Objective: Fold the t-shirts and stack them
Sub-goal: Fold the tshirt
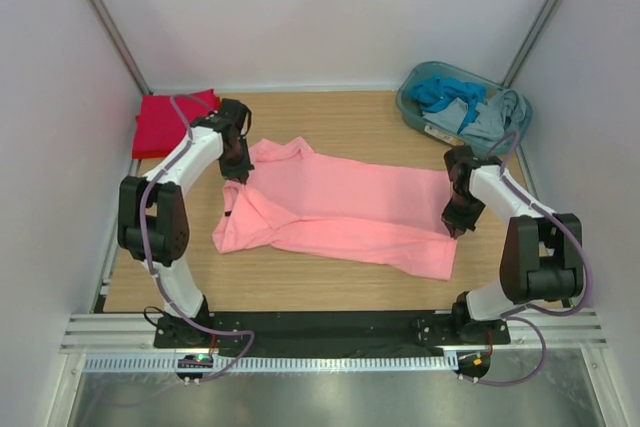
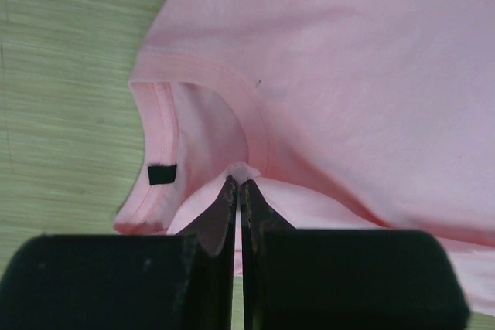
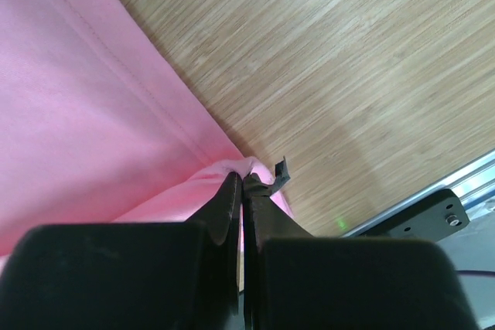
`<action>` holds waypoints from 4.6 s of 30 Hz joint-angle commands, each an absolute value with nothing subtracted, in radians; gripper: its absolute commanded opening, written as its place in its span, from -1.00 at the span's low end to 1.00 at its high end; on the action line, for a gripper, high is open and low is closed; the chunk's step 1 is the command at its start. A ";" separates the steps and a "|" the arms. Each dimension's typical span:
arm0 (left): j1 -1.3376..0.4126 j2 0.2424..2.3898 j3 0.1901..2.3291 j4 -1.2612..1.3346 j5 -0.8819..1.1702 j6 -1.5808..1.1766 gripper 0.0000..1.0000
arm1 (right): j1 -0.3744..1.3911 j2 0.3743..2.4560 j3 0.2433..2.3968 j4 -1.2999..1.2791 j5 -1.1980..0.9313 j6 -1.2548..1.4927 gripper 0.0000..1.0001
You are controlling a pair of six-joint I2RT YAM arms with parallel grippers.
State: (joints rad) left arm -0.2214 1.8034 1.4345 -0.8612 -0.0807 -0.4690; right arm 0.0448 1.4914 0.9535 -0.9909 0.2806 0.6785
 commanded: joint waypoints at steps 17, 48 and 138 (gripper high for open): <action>-0.222 1.290 1.427 -1.344 -0.223 -0.732 -0.99 | 0.046 1.111 1.065 -1.367 0.172 0.690 -0.98; -0.224 1.298 1.203 -1.402 -0.192 -0.766 -0.99 | 0.067 1.100 0.928 -1.473 0.209 0.660 -0.98; -0.005 1.505 0.948 -0.825 0.126 -0.514 -0.17 | 0.781 1.859 1.456 -0.651 0.071 0.450 -0.28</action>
